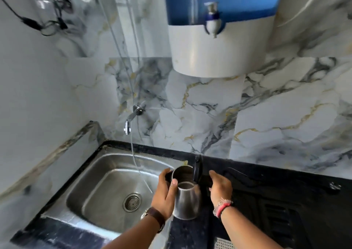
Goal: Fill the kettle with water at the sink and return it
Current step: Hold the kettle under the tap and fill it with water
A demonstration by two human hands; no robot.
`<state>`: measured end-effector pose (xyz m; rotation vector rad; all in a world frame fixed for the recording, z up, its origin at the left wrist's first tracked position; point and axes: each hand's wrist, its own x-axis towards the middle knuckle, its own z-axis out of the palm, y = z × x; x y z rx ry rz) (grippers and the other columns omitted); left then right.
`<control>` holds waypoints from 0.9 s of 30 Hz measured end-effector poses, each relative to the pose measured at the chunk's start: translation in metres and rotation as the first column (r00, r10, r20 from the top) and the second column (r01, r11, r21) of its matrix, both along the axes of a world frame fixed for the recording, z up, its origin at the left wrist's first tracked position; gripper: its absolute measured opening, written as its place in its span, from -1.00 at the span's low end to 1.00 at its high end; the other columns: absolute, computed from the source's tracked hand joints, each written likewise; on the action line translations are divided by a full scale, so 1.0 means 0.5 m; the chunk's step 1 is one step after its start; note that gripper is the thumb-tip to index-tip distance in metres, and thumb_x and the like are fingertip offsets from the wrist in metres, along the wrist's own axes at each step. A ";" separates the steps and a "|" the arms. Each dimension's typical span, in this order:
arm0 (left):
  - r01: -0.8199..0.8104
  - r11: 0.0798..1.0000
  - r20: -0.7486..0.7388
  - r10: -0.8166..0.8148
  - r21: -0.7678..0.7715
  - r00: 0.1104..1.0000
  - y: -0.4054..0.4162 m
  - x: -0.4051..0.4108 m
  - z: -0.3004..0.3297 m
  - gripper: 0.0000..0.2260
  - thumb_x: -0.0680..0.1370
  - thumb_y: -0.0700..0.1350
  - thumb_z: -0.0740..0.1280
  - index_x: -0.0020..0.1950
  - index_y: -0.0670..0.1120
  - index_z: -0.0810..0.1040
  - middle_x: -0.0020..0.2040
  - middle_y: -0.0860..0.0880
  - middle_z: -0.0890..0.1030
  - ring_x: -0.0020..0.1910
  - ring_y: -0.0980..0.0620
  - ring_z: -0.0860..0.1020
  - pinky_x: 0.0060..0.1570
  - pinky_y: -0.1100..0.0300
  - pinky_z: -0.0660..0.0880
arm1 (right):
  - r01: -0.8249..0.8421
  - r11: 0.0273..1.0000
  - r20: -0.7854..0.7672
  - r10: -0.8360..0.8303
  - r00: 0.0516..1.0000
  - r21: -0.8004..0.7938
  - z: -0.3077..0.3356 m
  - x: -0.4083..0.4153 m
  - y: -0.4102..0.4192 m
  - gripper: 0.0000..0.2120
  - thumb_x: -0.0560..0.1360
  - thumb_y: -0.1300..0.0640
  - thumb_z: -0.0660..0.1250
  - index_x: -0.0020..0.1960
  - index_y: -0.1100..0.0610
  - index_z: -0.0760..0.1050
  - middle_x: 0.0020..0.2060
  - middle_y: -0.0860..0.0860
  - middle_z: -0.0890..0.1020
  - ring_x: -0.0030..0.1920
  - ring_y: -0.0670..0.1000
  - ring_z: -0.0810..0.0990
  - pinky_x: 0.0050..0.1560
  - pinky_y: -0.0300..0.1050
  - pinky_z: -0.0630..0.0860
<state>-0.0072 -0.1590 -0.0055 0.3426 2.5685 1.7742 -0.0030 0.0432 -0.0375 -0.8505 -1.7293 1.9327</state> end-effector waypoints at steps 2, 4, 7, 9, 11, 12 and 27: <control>0.054 0.994 -0.036 -0.058 -0.091 0.998 -0.052 -0.032 0.001 -0.48 0.55 0.38 0.16 0.46 0.24 0.21 0.34 0.17 0.52 0.30 0.17 0.48 0.32 -0.05 0.41 | 0.028 1.000 0.015 -0.028 1.000 -0.005 0.001 -0.025 -0.041 -0.46 0.36 -0.20 0.41 -0.16 0.33 0.50 -0.33 0.43 0.55 -0.31 0.10 0.52 -0.21 0.07 0.49; 0.116 0.978 -0.086 -0.132 -0.175 0.988 -0.134 -0.074 -0.006 -0.35 0.53 0.41 0.13 0.54 0.16 0.12 0.42 0.16 0.45 0.35 0.15 0.44 0.32 0.11 0.36 | 0.048 0.999 0.025 -0.048 0.999 0.000 0.004 -0.063 -0.105 -0.44 0.35 -0.17 0.41 -0.16 0.39 0.51 -0.41 0.36 0.56 -0.32 0.09 0.53 -0.21 0.09 0.52; 0.208 0.926 -0.127 -0.259 -0.316 0.957 -0.182 -0.115 0.009 -0.26 0.51 0.43 0.13 0.58 0.11 0.03 0.46 0.16 0.37 0.36 0.12 0.43 0.25 0.21 0.34 | 0.065 0.998 0.052 -0.064 0.997 -0.003 0.003 -0.085 -0.130 -0.64 0.38 -0.13 0.41 -0.23 0.19 0.65 -0.55 -0.06 0.58 -0.32 0.09 0.56 -0.11 0.27 0.64; 0.298 0.882 -0.129 -0.365 -0.365 0.922 -0.271 -0.179 0.009 -0.24 0.52 0.41 0.16 0.59 0.09 0.02 0.50 0.10 0.31 0.36 0.06 0.42 0.24 0.21 0.34 | 0.067 0.998 0.046 -0.068 0.997 0.010 0.006 -0.141 -0.209 -0.79 0.37 -0.12 0.41 -0.33 -0.05 0.72 -0.53 -0.11 0.64 -0.27 0.09 0.61 -0.04 0.24 0.64; 0.332 0.857 -0.167 -0.422 -0.395 0.891 -0.345 -0.254 0.004 -0.24 0.53 0.39 0.18 0.59 0.08 0.02 0.51 0.05 0.28 0.37 0.02 0.41 0.26 0.20 0.34 | 0.084 0.996 0.042 -0.084 0.996 -0.002 0.012 -0.196 -0.281 -0.80 0.34 -0.12 0.41 -0.36 -0.06 0.72 -0.51 -0.12 0.67 -0.25 0.09 0.65 -0.05 0.13 0.59; 0.339 0.853 -0.166 -0.430 -0.398 0.888 -0.373 -0.288 0.002 -0.24 0.53 0.38 0.19 0.60 0.08 0.01 0.52 0.03 0.28 0.39 0.01 0.39 0.28 0.19 0.33 | 0.094 0.996 0.041 -0.094 0.995 -0.005 0.017 -0.223 -0.311 -0.79 0.34 -0.10 0.42 -0.36 -0.02 0.72 -0.50 -0.09 0.67 -0.28 0.05 0.66 -0.07 0.10 0.57; 0.311 0.914 0.116 -0.290 -0.259 0.950 -0.503 -0.638 -0.092 -0.20 0.47 0.45 0.10 0.59 0.03 0.12 0.53 -0.07 0.29 0.45 -0.03 0.33 0.42 0.03 0.29 | 0.134 0.990 0.172 -0.140 0.975 0.049 -0.042 -0.559 -0.494 -0.68 0.37 -0.15 0.38 -0.43 0.03 0.62 -0.51 -0.10 0.58 -0.23 0.15 0.59 -0.06 0.10 0.56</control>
